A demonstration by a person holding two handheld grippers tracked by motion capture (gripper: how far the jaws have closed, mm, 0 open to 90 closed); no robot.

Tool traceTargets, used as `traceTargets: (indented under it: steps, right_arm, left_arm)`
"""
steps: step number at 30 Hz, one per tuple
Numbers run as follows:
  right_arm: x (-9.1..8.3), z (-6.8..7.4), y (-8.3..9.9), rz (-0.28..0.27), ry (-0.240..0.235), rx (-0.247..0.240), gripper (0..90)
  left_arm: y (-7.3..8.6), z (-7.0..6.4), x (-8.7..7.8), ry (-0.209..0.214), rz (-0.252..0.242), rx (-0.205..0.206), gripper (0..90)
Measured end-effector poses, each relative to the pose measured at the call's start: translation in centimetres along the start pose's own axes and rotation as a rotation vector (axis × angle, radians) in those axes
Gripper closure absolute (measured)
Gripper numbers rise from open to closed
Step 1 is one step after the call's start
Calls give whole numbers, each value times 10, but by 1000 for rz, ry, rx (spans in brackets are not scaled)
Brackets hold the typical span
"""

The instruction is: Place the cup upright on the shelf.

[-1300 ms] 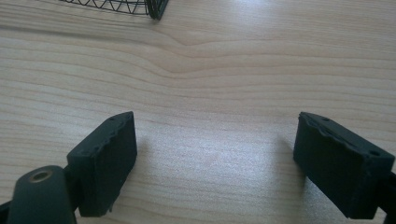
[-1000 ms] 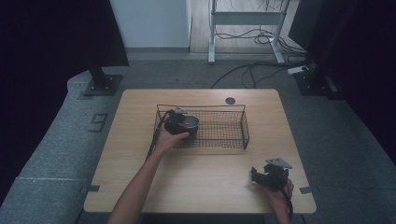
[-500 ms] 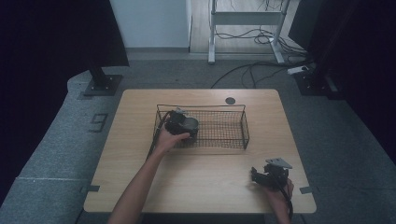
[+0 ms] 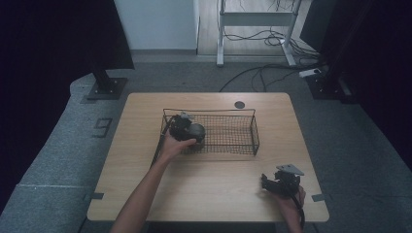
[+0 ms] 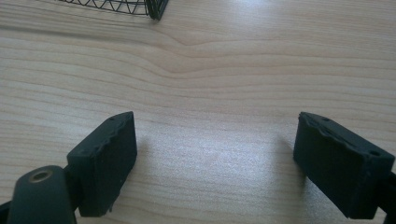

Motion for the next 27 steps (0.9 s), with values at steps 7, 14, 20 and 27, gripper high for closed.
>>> traceTargets:
  steps: [7,14,20,27]
  right_arm:
    - [0,0,0,0,0,0,133]
    - [0,0,0,0,0,0,133]
    - [0,0,0,0,0,0,133]
    - [0,0,0,1,1,3,133]
  left_arm:
    - [-2,3,-19,-6,-78,-6,86]
    - [-1,-2,-40,27,-119,14,88]
    - [12,-8,-57,43,-147,33,90]
    - [38,-12,-78,63,-178,42,106]
Point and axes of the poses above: each handheld gripper's, and its own axes: x roughly forward along the jaws, y roughly out of its underside, z roughly to its left, the point moved 4 cm from there along x, roughly forward along the jaws, and after that the axes turned 2 degrees about -y, right-handed, at the moved point
